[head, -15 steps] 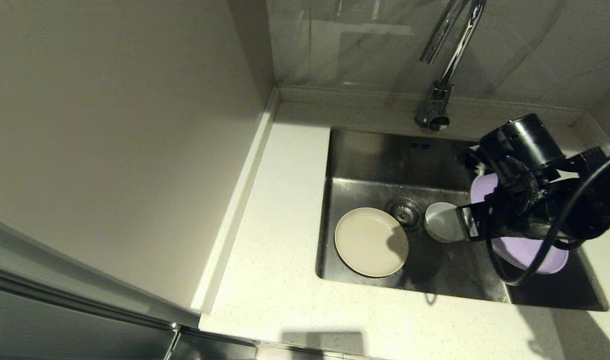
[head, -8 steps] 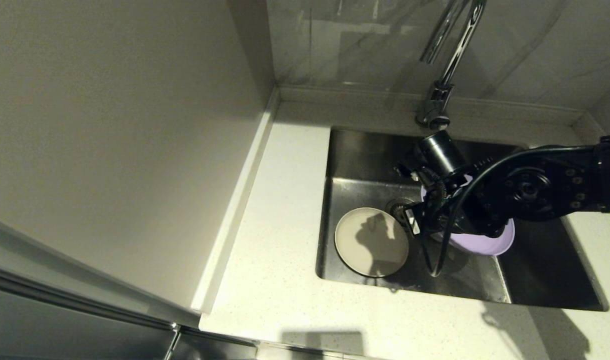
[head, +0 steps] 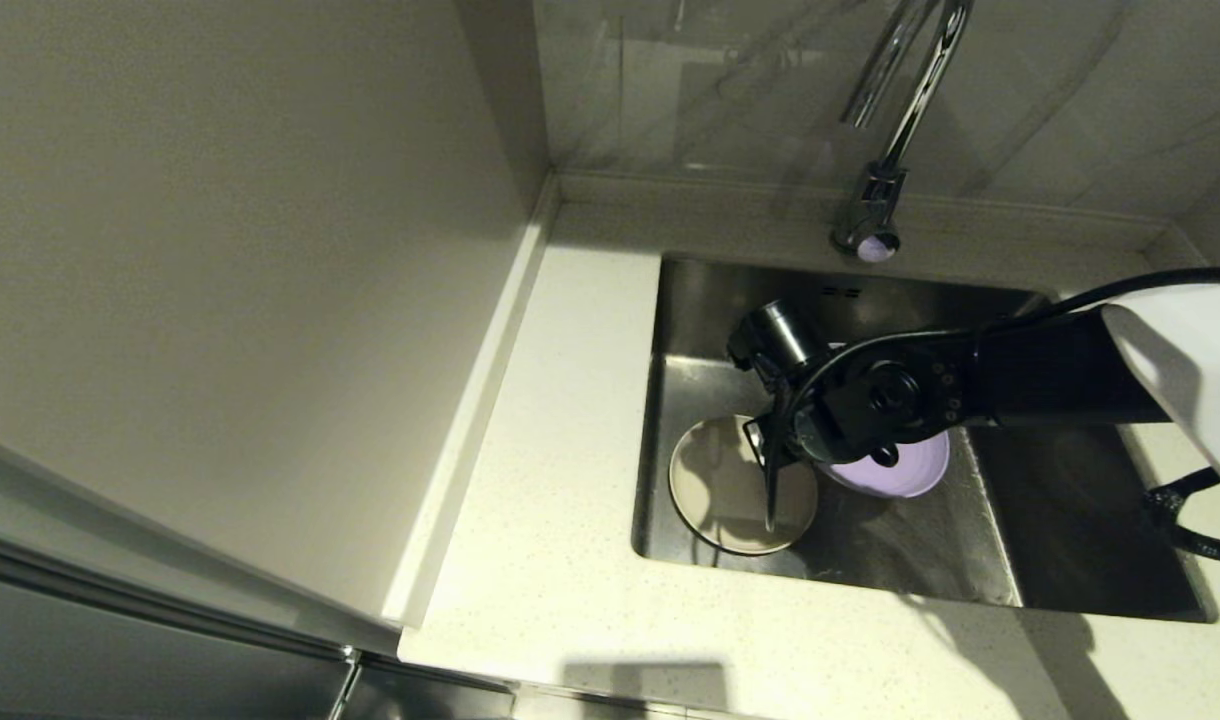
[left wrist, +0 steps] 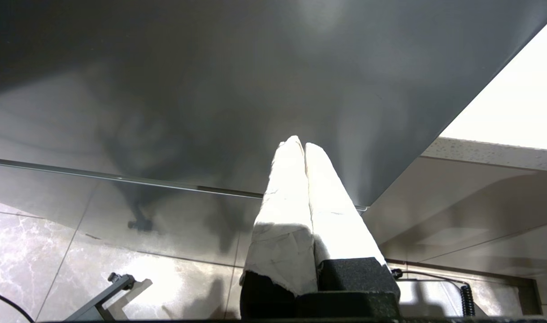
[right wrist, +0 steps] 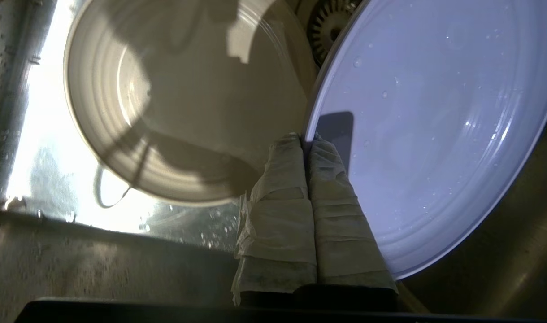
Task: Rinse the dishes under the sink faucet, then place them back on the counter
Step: Put a plate into the sink
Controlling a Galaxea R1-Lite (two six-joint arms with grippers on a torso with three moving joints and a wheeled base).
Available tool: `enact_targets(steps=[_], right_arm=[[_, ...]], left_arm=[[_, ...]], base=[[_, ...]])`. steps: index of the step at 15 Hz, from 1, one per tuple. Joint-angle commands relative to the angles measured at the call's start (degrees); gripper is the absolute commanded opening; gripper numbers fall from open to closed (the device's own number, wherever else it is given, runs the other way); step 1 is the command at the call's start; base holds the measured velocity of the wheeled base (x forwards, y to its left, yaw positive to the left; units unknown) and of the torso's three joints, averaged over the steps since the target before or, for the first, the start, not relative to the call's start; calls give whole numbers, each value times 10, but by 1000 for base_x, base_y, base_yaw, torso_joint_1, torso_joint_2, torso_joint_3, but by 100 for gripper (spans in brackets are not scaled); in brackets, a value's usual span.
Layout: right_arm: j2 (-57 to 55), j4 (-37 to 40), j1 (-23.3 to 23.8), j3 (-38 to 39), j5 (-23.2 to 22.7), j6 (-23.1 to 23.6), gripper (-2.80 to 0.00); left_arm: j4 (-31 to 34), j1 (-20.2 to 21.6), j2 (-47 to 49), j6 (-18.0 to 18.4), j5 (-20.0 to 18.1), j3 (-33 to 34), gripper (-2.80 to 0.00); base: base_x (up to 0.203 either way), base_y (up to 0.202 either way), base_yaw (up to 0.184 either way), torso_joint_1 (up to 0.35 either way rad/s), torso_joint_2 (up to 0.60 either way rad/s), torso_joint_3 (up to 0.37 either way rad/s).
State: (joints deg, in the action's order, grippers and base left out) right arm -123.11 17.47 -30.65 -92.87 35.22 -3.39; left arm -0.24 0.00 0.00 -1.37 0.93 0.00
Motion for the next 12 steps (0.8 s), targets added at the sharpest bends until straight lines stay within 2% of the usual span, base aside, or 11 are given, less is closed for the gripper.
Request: enact_targets(steps=[1,4,5,12], right_arm=[[-35,1,0,-22,3,1,-280],[-50,0,1,-31,20,18,-280],[-53,-2,1,-34,23,22,0],[-33,-35,7,-56,23,33,0]], left_arm=[[0,0,-1,0,0,0,-280],[0,0,-1,0,0,0,-280],[0,0,-1,0,0,0,-280],[0,0,-1,0,0,0,-280]], base=[[0,0,0,0,0,0],[0,0,0,0,0,0],[0,0,0,0,0,0],[0,0,0,0,0,0]])
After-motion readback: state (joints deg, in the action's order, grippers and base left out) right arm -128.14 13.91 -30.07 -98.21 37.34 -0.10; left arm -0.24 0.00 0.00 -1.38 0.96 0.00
